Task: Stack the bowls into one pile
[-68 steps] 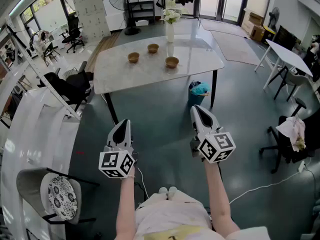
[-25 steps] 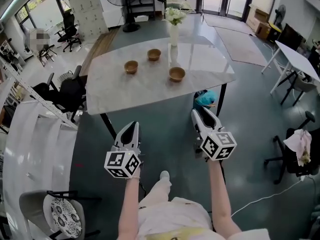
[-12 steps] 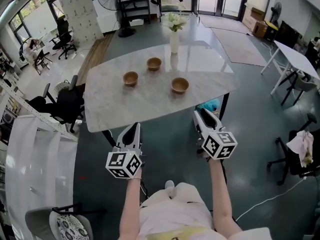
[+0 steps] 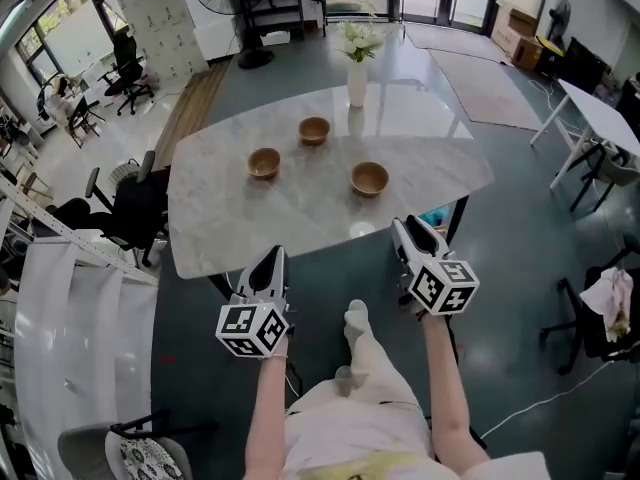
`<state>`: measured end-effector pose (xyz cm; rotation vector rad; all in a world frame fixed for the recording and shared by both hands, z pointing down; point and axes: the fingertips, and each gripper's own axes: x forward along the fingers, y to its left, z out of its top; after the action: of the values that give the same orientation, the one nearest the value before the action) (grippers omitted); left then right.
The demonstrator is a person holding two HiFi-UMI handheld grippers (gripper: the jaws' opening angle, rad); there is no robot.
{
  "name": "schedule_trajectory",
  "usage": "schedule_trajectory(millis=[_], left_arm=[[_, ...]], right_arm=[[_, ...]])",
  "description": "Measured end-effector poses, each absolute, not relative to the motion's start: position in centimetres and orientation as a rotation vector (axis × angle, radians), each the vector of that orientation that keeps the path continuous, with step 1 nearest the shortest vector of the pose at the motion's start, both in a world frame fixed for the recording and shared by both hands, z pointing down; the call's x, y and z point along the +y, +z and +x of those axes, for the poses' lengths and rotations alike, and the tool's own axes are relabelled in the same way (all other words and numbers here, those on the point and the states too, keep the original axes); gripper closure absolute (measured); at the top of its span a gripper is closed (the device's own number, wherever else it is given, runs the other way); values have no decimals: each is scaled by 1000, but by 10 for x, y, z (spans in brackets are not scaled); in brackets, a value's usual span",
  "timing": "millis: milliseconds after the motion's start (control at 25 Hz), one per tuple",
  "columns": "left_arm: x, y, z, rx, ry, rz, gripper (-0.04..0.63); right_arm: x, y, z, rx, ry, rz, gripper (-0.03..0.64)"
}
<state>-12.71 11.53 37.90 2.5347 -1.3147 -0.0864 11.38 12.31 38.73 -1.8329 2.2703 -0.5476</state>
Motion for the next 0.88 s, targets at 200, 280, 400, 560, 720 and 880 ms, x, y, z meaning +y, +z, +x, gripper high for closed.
schedule_trajectory(millis=[200, 280, 400, 560, 720, 880], left_arm=[[77, 393, -112, -1302, -74, 2513, 595], [58, 395, -105, -1292, -75, 2506, 595], [29, 400, -89, -1274, -69, 2487, 595], [-6, 409, -69, -1254, -44, 2455, 595], [-39, 420, -55, -1235, -16, 2431, 595], [-68, 435, -41, -1222, 18, 2401, 595]], right_arm=[[82, 403, 126, 2271, -589, -1832, 483], [63, 407, 132, 2275, -608, -1834, 483], [32, 414, 144, 2278, -640, -1840, 483], [-5, 424, 159, 2291, -700, -1844, 483], [-41, 437, 168, 2318, -755, -1848, 483], [-73, 454, 176, 2345, -829, -1841, 483]])
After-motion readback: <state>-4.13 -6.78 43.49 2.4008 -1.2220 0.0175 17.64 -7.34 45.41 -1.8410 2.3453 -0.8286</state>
